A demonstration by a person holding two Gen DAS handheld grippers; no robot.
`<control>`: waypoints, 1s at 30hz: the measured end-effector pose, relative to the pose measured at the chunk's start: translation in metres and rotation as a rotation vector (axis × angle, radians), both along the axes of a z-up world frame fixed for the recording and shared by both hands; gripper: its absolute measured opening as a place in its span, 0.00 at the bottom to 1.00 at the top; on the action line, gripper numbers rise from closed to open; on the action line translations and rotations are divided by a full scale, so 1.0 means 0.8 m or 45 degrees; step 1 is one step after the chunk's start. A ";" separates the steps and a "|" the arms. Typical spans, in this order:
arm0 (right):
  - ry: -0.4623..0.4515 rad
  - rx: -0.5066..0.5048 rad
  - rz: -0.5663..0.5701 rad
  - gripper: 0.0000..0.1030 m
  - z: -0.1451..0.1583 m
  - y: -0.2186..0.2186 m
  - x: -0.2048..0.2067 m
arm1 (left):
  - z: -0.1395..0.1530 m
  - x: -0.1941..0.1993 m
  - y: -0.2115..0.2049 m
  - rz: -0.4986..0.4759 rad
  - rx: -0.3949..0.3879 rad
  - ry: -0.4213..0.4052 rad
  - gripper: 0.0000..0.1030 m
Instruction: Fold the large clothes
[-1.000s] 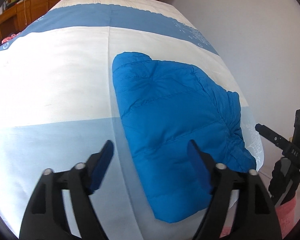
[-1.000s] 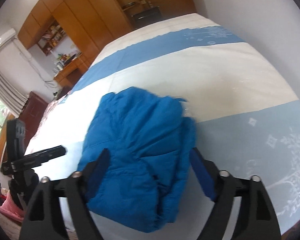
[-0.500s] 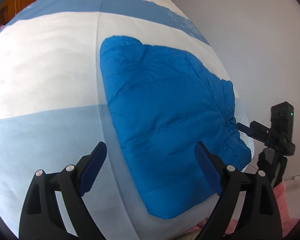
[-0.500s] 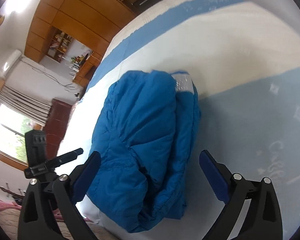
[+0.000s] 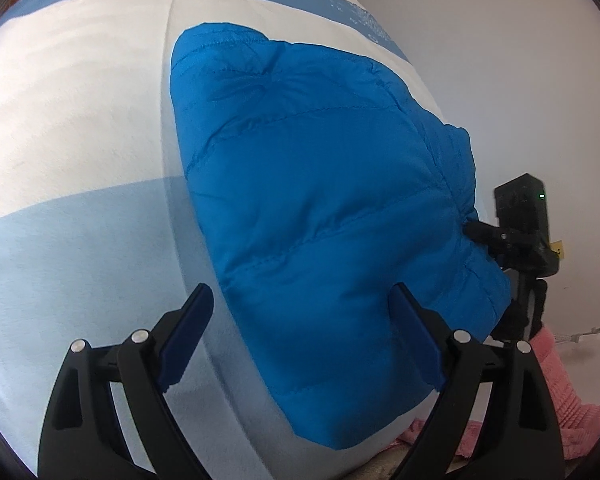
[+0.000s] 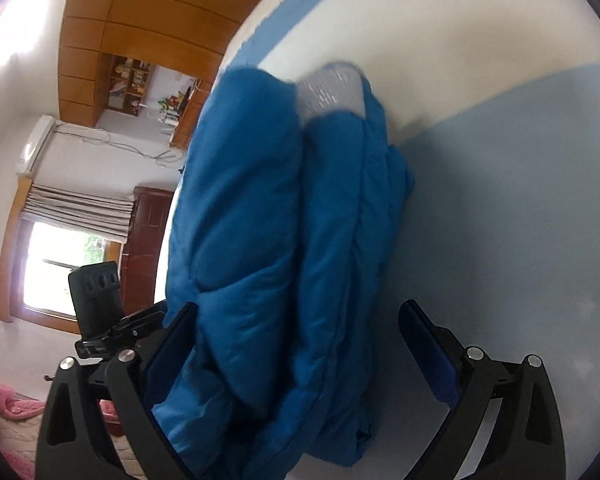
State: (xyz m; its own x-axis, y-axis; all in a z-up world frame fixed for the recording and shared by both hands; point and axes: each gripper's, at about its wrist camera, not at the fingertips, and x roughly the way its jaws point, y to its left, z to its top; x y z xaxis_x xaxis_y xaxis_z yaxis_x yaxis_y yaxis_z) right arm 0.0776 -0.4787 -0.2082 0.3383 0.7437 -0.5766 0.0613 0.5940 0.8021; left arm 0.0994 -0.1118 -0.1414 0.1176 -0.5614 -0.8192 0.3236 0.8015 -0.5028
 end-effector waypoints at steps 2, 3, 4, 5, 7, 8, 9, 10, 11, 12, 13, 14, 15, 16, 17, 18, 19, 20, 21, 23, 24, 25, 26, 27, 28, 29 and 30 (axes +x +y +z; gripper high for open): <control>0.005 0.036 0.011 0.96 -0.007 0.001 0.005 | -0.003 0.001 0.000 -0.003 -0.011 0.006 0.87; 0.003 0.046 0.015 0.96 -0.008 0.002 0.007 | -0.004 0.002 -0.001 -0.005 -0.017 0.007 0.87; -0.001 0.057 0.023 0.96 -0.010 0.003 0.009 | -0.006 0.003 -0.001 -0.009 -0.025 0.010 0.87; -0.002 0.062 0.031 0.96 -0.011 0.004 0.011 | -0.007 0.003 -0.001 -0.011 -0.033 0.014 0.87; -0.004 0.074 0.058 0.96 -0.013 0.007 0.017 | -0.011 0.005 -0.002 -0.018 -0.057 0.025 0.88; -0.004 0.078 0.067 0.97 -0.013 0.008 0.020 | -0.013 0.007 -0.003 -0.018 -0.064 0.028 0.88; -0.004 0.082 0.074 0.97 -0.013 0.010 0.023 | -0.015 0.008 -0.004 -0.017 -0.073 0.033 0.89; -0.006 0.088 0.084 0.97 -0.014 0.013 0.026 | -0.017 0.010 -0.005 -0.015 -0.080 0.035 0.90; -0.007 0.092 0.090 0.97 -0.014 0.014 0.028 | -0.019 0.011 -0.004 -0.015 -0.087 0.036 0.92; -0.007 0.095 0.093 0.97 -0.015 0.017 0.029 | -0.020 0.013 -0.005 -0.016 -0.094 0.037 0.93; -0.008 0.099 0.096 0.97 -0.015 0.020 0.030 | -0.022 0.015 -0.006 -0.015 -0.101 0.038 0.93; -0.011 0.105 0.099 0.97 -0.016 0.022 0.033 | -0.024 0.017 -0.006 -0.015 -0.111 0.039 0.94; -0.011 0.108 0.104 0.97 -0.017 0.025 0.036 | -0.027 0.019 -0.008 -0.014 -0.127 0.041 0.96; -0.010 0.107 0.109 0.97 -0.016 0.029 0.036 | -0.032 0.022 -0.009 -0.010 -0.146 0.046 0.96; -0.009 0.108 0.116 0.97 -0.016 0.034 0.039 | -0.035 0.024 -0.008 -0.006 -0.162 0.049 0.98; -0.009 0.110 0.120 0.97 -0.018 0.034 0.039 | -0.040 0.027 -0.009 0.001 -0.180 0.054 0.98; -0.008 0.110 0.125 0.97 -0.018 0.036 0.041 | -0.043 0.029 -0.011 0.007 -0.191 0.058 0.98; -0.011 0.111 0.132 0.96 -0.018 0.038 0.042 | -0.044 0.030 -0.011 0.016 -0.198 0.058 0.98; -0.015 0.111 0.138 0.95 -0.017 0.041 0.043 | -0.043 0.030 -0.012 0.025 -0.195 0.051 0.97; -0.023 0.125 0.129 0.89 -0.018 0.040 0.043 | -0.036 0.025 -0.016 0.023 -0.168 0.008 0.93; -0.027 0.128 0.121 0.87 -0.021 0.042 0.042 | -0.032 0.022 -0.016 0.024 -0.161 -0.010 0.88; -0.031 0.131 0.114 0.83 -0.021 0.040 0.041 | -0.027 0.019 -0.016 0.025 -0.157 -0.030 0.85; -0.038 0.138 0.104 0.81 -0.020 0.039 0.039 | -0.021 0.017 -0.017 0.021 -0.153 -0.053 0.80; -0.044 0.143 0.096 0.80 -0.018 0.038 0.037 | -0.016 0.014 -0.017 0.019 -0.146 -0.070 0.77; -0.049 0.145 0.089 0.78 -0.016 0.037 0.035 | -0.011 0.013 -0.018 0.017 -0.140 -0.083 0.76; -0.051 0.144 0.084 0.78 -0.015 0.037 0.034 | -0.006 0.011 -0.019 0.019 -0.135 -0.093 0.74; -0.056 0.145 0.079 0.78 -0.012 0.037 0.032 | -0.002 0.011 -0.019 0.021 -0.134 -0.096 0.73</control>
State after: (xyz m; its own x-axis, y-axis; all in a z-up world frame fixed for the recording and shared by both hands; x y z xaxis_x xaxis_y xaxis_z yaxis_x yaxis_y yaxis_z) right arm 0.1032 -0.4489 -0.2176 0.3130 0.8235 -0.4731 -0.0093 0.5007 0.8656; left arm 0.1079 -0.1269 -0.1432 0.1869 -0.6411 -0.7444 0.3509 0.7513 -0.5589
